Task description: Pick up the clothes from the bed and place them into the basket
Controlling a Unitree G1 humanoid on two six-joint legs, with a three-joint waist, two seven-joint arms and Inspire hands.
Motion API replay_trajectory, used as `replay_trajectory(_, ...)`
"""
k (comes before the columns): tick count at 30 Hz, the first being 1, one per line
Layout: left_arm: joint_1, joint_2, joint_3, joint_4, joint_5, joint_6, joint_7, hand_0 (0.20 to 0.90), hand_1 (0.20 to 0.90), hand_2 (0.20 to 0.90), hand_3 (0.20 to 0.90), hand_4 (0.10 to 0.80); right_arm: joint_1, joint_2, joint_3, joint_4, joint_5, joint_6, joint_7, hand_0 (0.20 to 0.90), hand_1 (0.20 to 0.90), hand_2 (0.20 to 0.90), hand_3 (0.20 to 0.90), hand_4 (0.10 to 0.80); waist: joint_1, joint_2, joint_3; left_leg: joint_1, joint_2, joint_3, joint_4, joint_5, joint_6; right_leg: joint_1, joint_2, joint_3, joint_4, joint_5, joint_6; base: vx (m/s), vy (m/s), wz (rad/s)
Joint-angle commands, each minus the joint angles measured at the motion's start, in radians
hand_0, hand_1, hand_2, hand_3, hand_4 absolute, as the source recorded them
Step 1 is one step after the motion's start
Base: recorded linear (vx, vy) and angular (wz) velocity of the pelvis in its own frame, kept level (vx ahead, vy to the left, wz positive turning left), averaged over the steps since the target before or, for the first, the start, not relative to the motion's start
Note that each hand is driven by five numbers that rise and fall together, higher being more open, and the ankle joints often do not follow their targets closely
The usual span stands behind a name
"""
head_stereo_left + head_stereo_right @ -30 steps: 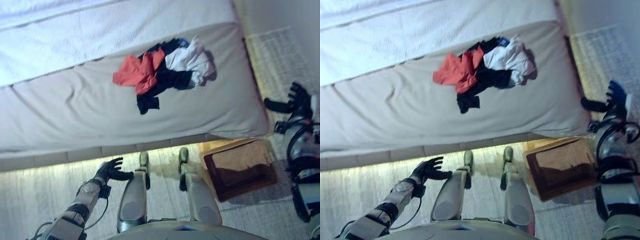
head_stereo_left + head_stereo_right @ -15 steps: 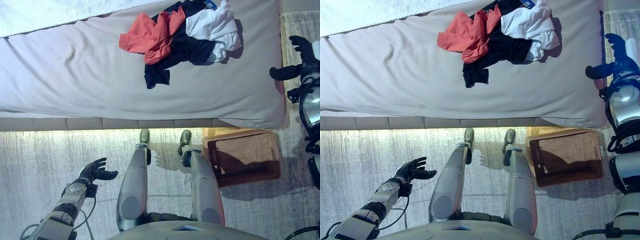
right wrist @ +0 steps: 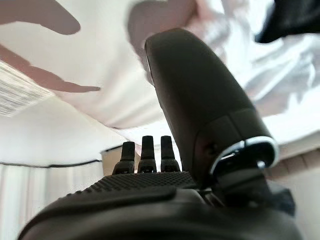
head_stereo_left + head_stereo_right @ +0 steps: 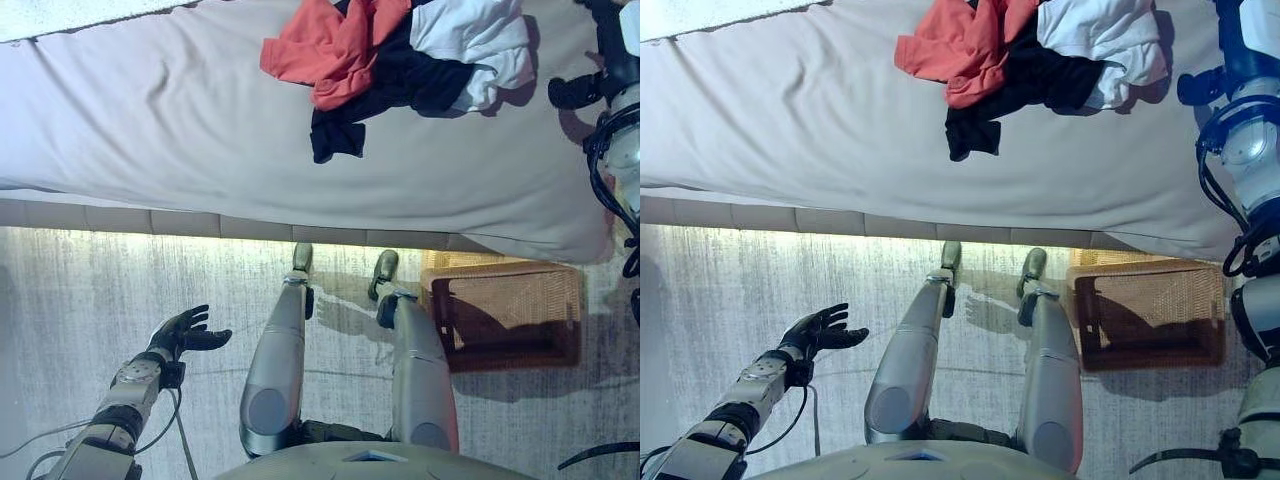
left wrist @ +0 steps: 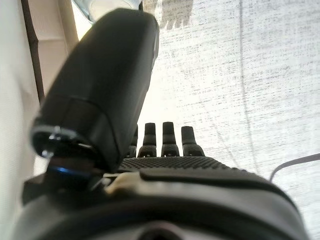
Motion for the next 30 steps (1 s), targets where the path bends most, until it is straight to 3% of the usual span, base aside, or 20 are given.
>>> replay_trajectory(1, 0.150, 0.071, 0.007, 0.008, -0.019, -0.019, 0.004, 0.900, 0.900, 0.900, 0.900, 0.800, -0.025, -0.069, 0.001, -0.061, 0.068, -0.037, -0.107, 0.900, 0.900, 0.900, 0.900, 0.800, -0.004, 0.030, -0.113, -0.006, -0.003, 0.057, -0.099, 0.080, 0.033, 0.055, 0.054, -0.019, -0.021, -0.051, -0.003, 0.050, -0.017, 0.03)
replay_trajectory(6, 0.150, 0.074, 0.014, 0.015, -0.023, -0.033, -0.001, 0.900, 0.900, 0.900, 0.900, 0.800, -0.028, -0.052, -0.025, -0.025, 0.094, -0.100, -0.091, 0.900, 0.900, 0.900, 0.900, 0.800, 0.014, 0.040, -0.113, -0.006, -0.003, 0.051, -0.095, 0.089, 0.030, 0.072, 0.041, -0.039, -0.021, -0.051, -0.005, 0.085, -0.039, 0.01)
replay_trajectory(12, 0.121, 0.096, 0.022, 0.039, -0.045, -0.037, -0.001, 0.900, 0.900, 0.900, 0.900, 0.800, -0.137, -0.023, 0.024, -0.010, 0.203, -0.079, -0.032, 0.900, 0.900, 0.900, 0.900, 0.800, 0.028, 0.054, -0.097, -0.070, -0.006, 0.031, -0.121, 0.130, 0.032, -0.005, 0.049, -0.035, 0.003, -0.049, -0.010, 0.012, -0.029, 0.01)
replay_trajectory(20, 0.099, 0.116, 0.040, 0.045, -0.070, -0.030, 0.046, 0.900, 0.900, 0.900, 0.900, 0.800, -0.124, 0.011, 0.026, -0.021, 0.269, -0.013, 0.008, 0.900, 0.900, 0.900, 0.900, 0.800, 0.028, 0.051, -0.079, -0.162, 0.004, 0.010, -0.106, 0.145, 0.035, -0.102, 0.049, -0.025, 0.057, -0.061, -0.021, -0.010, -0.024, 0.06)
replay_trajectory(28, 0.070, 0.124, 0.015, -0.022, -0.104, 0.021, 0.101, 0.900, 0.900, 0.900, 0.900, 0.800, -0.164, 0.030, 0.028, -0.002, 0.334, -0.015, 0.088, 0.900, 0.900, 0.900, 0.900, 0.800, 0.028, 0.063, -0.058, -0.218, -0.007, 0.005, -0.093, 0.149, 0.039, -0.158, 0.039, -0.021, 0.069, -0.053, -0.021, -0.038, 0.002, 0.03)
replay_trajectory(30, 0.078, 0.126, 0.015, -0.034, -0.107, 0.021, 0.099, 0.900, 0.900, 0.900, 0.900, 0.800, -0.168, 0.026, 0.030, -0.008, 0.358, -0.026, 0.110, 0.749, 0.749, 0.749, 0.724, 0.624, 0.026, 0.069, -0.051, -0.221, -0.008, 0.005, -0.097, 0.151, 0.037, -0.161, 0.040, -0.017, 0.065, -0.053, -0.022, -0.035, 0.020, 0.06)
